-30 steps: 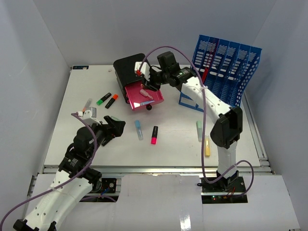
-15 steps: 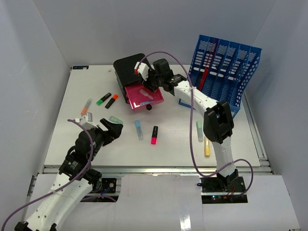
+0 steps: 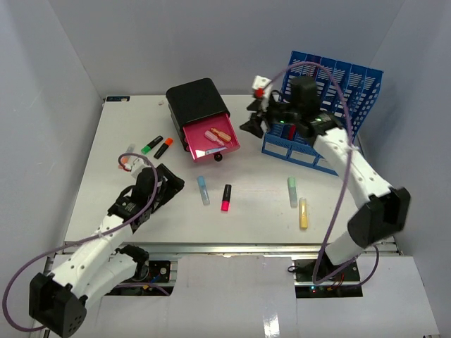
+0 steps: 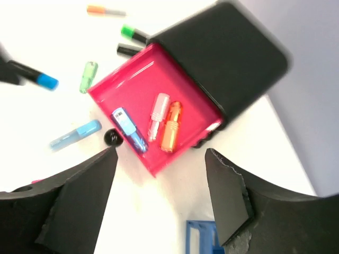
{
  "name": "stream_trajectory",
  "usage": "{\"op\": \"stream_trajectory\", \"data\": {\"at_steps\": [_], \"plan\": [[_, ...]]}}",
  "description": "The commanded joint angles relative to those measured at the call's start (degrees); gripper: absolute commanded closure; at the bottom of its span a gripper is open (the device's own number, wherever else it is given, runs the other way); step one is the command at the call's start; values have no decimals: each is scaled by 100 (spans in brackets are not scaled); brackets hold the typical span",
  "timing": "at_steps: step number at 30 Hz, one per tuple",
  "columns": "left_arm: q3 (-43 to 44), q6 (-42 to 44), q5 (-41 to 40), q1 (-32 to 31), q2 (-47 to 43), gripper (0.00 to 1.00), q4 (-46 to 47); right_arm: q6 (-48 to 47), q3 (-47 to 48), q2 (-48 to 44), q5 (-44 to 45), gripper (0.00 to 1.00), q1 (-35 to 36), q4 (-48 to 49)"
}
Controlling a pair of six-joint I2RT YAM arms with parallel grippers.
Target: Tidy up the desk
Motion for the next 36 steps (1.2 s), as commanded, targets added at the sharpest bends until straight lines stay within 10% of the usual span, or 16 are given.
{"op": "stream_trajectory", "data": {"at_steps": [1,11,36], "plan": [[756,-283,143,302,947,22,22,-258,-1541,-1239,-2257,27,-891,-351],[1951,-69,606,1547,3172,23,-446,-609,-4212,-2717,-2993,27,-1955,-27],[3883,120,633,1830,6050,43,-1682,-685,-4504,-3003,-3156,27,-3124,7]]}}
